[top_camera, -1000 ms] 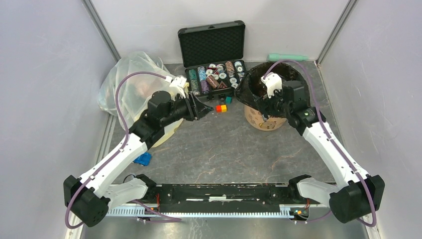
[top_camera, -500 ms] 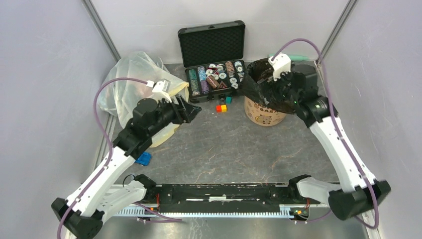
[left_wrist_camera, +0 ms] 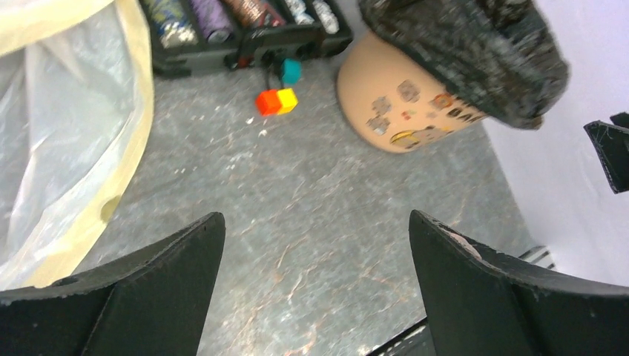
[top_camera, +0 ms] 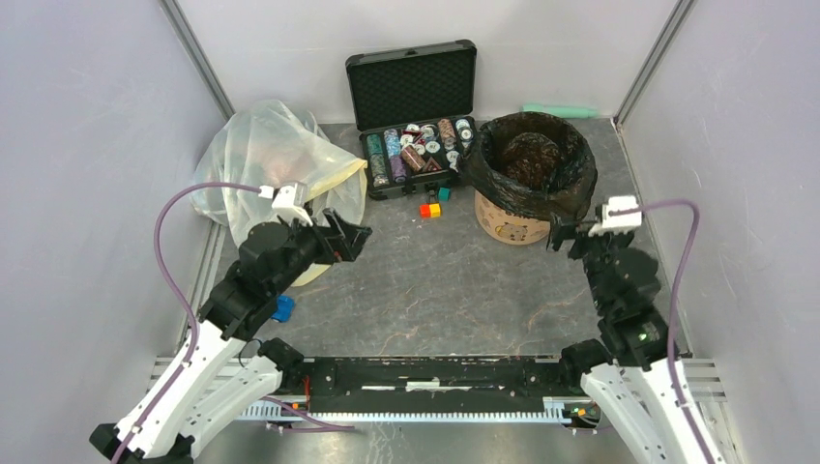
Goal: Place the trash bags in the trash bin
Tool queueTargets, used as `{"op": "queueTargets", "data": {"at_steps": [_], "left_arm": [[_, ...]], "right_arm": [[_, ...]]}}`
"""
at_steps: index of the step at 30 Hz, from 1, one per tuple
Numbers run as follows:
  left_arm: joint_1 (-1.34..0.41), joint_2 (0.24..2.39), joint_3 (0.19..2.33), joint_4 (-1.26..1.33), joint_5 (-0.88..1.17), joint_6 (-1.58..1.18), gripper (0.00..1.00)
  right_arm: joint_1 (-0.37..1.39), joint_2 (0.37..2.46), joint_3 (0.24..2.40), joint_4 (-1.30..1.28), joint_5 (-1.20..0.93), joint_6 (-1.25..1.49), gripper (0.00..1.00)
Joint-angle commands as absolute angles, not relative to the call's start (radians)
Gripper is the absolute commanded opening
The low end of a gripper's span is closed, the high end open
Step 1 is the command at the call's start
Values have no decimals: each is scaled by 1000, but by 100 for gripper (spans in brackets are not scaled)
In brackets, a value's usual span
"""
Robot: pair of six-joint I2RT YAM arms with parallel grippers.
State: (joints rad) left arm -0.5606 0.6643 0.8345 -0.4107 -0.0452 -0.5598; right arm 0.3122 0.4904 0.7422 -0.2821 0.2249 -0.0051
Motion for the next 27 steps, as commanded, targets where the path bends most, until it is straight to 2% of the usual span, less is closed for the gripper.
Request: {"op": "queueTargets", "data": {"at_steps": [1, 7, 12, 19, 23, 27], "left_arm": [[-557, 610, 765, -449, -109, -533, 100], [-557, 529, 667, -412, -134, -520, 100], [-557, 488, 537, -265, -152, -504, 100], [-557, 583, 396, -25, -227, -493, 100], [-555, 656, 355, 130, -372, -384, 100], [-526, 738, 357, 234, -544, -252, 100]], "right_arm": [[313, 327, 505, -111, 447, 162, 98], [312, 85, 215, -10, 502, 224, 98], [312, 79, 13, 146, 570, 178, 98], [313, 302, -117, 491, 479, 21, 98], [311, 508, -131, 694, 468, -75, 98], [266, 746, -173, 1027, 458, -127, 98]]}}
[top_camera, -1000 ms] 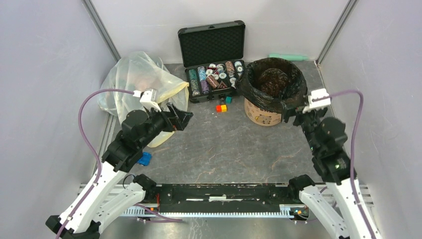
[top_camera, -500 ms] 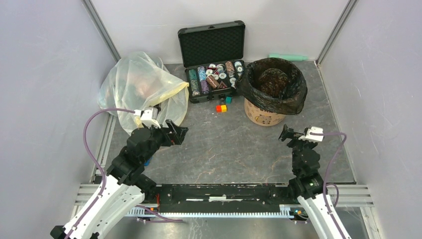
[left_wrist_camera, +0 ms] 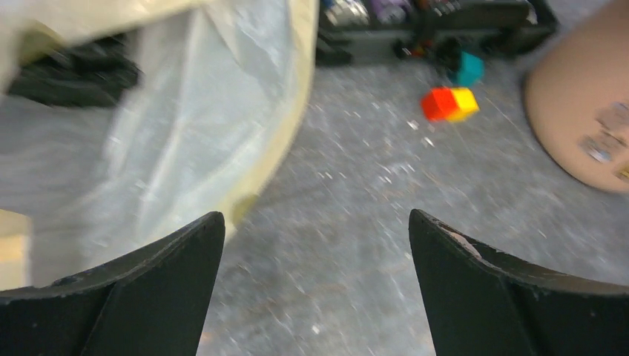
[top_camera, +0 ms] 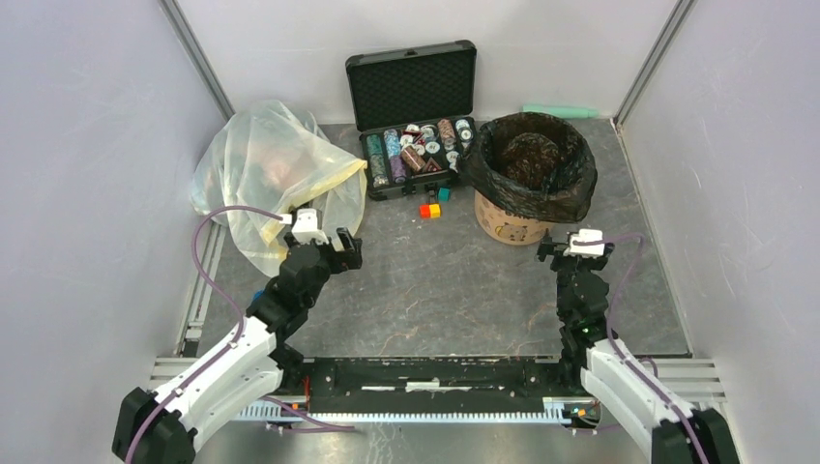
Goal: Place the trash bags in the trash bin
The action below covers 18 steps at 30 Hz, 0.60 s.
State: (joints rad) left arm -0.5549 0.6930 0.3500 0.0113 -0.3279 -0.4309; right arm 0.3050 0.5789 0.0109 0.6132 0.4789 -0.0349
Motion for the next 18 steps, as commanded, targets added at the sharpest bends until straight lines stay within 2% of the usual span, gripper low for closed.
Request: {"op": "queueTargets", "data": {"at_steps": [1, 6, 10, 14, 16, 18], "left_arm": [[-511, 756, 354, 271, -576, -228, 100], [-404, 888, 325, 447, -562, -108, 100], [-346, 981, 275, 619, -546, -67, 100], [-308, 1050, 239, 748, -513, -21, 100], [-272, 1112, 192, 899, -440, 34, 100], [-261, 1171, 188, 952, -433, 64, 100]], "right_arm": [[233, 795, -163, 1052, 423, -117, 98], [98, 1016, -129, 1172, 256, -103, 98], [92, 1131, -129, 1270, 192, -175, 98], [92, 1308, -147, 1479, 215, -190, 98], [92, 1407, -153, 1605, 169, -208, 98], [92, 1355, -124, 1452, 114, -235, 98]]}}
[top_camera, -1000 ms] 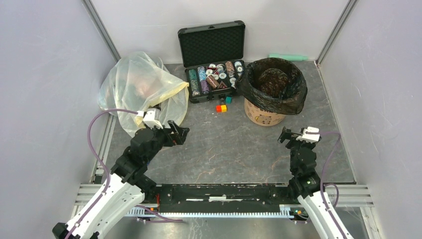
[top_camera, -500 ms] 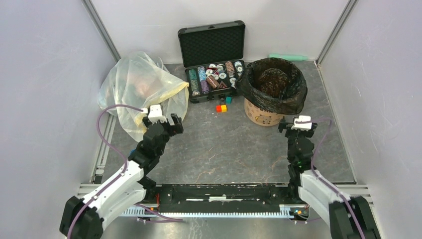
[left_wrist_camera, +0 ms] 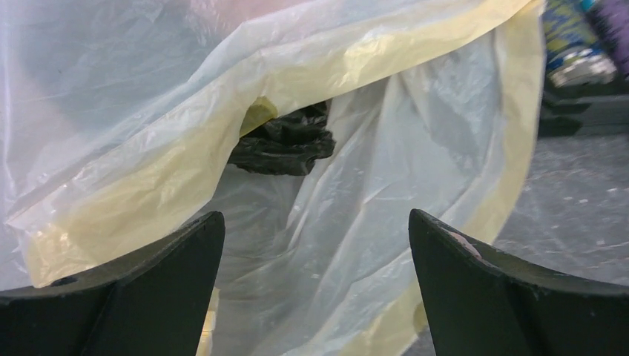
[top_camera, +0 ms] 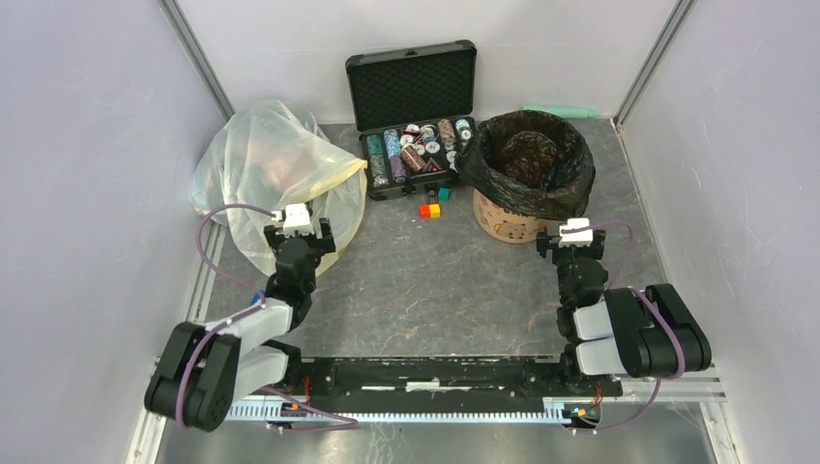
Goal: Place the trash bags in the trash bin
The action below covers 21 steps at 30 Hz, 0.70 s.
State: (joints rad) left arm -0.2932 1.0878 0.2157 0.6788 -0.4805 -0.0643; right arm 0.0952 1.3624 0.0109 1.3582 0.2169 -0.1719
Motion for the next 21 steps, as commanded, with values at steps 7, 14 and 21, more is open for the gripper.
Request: {"op": "queueTargets", "data": {"at_steps": [7, 14, 21], "left_arm": [[-232, 1424, 304, 985, -359, 120, 99], [-164, 1442, 328, 942, -329, 42, 100], [-140, 1444, 303, 963, -330, 11, 100]], "right_arm": [[91, 1382, -81, 1417, 230, -186, 98], [92, 1379, -77, 1407, 227, -186, 98], [92, 1381, -77, 1407, 227, -186, 98]]}}
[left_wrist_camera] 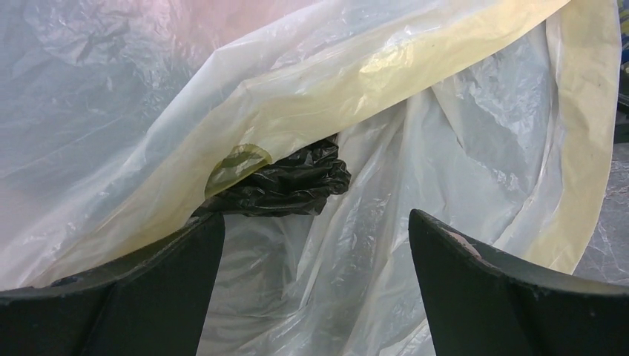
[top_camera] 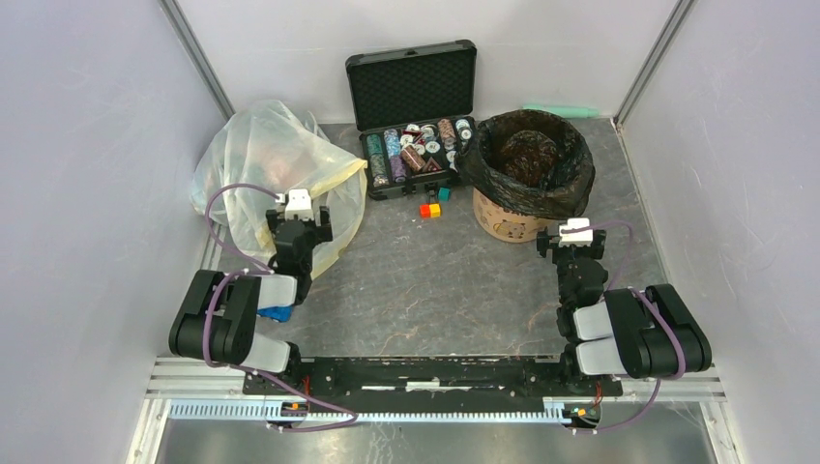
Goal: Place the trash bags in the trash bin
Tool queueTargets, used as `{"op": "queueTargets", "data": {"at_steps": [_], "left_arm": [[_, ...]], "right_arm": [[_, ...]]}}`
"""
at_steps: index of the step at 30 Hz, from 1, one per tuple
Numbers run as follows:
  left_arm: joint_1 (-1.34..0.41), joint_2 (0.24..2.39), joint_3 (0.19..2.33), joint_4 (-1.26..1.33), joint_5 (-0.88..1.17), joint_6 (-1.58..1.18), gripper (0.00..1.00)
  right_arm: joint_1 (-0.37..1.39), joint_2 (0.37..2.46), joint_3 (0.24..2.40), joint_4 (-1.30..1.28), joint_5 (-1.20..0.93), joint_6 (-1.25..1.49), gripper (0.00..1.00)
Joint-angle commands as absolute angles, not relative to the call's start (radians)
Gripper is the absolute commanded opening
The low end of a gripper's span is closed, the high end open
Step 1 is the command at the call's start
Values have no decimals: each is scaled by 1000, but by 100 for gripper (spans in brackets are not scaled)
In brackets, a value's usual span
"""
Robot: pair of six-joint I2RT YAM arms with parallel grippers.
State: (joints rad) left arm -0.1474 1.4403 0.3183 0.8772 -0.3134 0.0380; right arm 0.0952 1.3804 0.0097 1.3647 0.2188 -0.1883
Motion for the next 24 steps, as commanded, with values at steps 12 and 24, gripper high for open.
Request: {"op": "queueTargets", "data": {"at_steps": [12, 24], "left_arm": [[-135, 1480, 256, 1098, -358, -16, 100], [-117, 1481, 268, 1071, -319, -24, 100]], "right_arm": [[90, 1380, -77, 1407, 227, -186, 98], [91, 1380, -78, 1407, 227, -186, 98]]}}
